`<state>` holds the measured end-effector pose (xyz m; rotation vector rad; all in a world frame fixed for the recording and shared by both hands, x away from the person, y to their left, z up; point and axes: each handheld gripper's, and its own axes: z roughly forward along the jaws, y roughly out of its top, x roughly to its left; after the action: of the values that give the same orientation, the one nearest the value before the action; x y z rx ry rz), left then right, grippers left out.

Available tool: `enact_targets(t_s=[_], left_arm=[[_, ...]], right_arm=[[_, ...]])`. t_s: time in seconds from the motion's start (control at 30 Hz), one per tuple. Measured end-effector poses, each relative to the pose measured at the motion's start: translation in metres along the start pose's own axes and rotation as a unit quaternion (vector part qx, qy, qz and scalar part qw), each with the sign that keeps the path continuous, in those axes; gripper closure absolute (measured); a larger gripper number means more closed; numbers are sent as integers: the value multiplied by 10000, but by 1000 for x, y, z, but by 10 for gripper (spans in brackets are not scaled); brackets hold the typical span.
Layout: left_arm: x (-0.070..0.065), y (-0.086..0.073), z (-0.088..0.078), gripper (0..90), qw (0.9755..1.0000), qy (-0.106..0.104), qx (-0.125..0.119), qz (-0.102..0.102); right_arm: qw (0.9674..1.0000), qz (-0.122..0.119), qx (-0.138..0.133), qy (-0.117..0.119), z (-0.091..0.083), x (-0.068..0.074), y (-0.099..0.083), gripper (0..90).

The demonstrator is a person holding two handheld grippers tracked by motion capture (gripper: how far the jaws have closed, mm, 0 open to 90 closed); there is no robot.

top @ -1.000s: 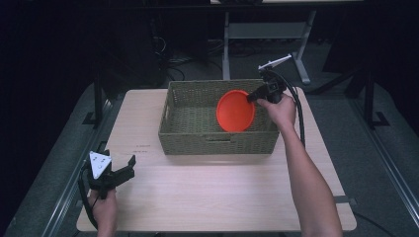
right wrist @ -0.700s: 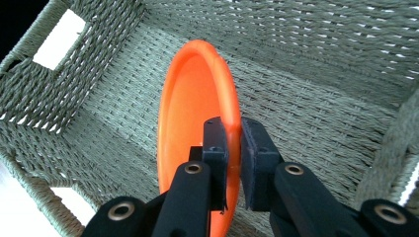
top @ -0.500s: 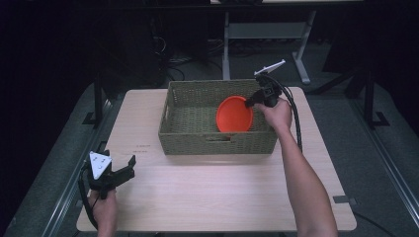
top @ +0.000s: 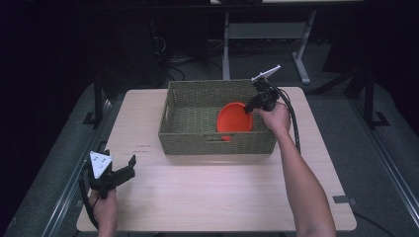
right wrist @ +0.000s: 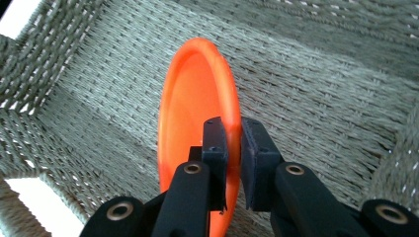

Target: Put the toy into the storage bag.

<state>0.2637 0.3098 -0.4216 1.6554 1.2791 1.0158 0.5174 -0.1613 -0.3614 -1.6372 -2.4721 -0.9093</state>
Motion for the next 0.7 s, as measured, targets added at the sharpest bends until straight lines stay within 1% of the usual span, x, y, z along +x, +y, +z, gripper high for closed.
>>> enact_targets(t_s=[0.1, 0.17, 0.2, 0.27, 0.3, 0.33, 0.4, 0.43, 0.53, 0.57, 0.63, 0.7], left_arm=[[1, 0, 0, 127, 10000, -1, -23, -27], [2, 0, 0, 127, 10000, 22, -31, -59], [2, 0, -1, 127, 10000, 22, -35, -62], [2, 0, -1, 127, 10000, 23, -29, -52], [1, 0, -1, 127, 10000, 18, -29, -54], [1, 0, -1, 127, 10000, 8, -14, -26], [0, 0, -1, 127, 10000, -8, -15, -5], [0, 0, -1, 127, 10000, -17, -20, 11], [0, 0, -2, 127, 10000, -3, -47, -10], [0, -1, -2, 127, 10000, 3, -56, -12], [1, -1, -3, 127, 10000, 12, -44, -17], [1, -1, -4, 127, 10000, 30, -57, -23]], right_arm=[[10000, 30, 25, 47, 0, -1, 0, 800], [9999, 61, 50, 93, -1, -1, 1, 742], [9999, 58, 73, 83, -1, 0, 1, 742], [9999, -32, 90, 35, -1, 3, 1, 741], [9999, -40, 106, 26, -1, 3, 1, 727], [9999, -32, 130, 12, -1, 3, 1, 708], [9998, 7, 171, -35, 0, 1, 0, 697], [9998, 36, 181, -22, 1, 0, 0, 687], [9998, 51, 206, -23, 0, -2, -2, 693], [9998, 51, 185, -31, 0, -1, -2, 720], [10000, 20, 24, -82, -4, 1, -3, 728], [10000, 25, -5, -64, -6, 1, -3, 727]])
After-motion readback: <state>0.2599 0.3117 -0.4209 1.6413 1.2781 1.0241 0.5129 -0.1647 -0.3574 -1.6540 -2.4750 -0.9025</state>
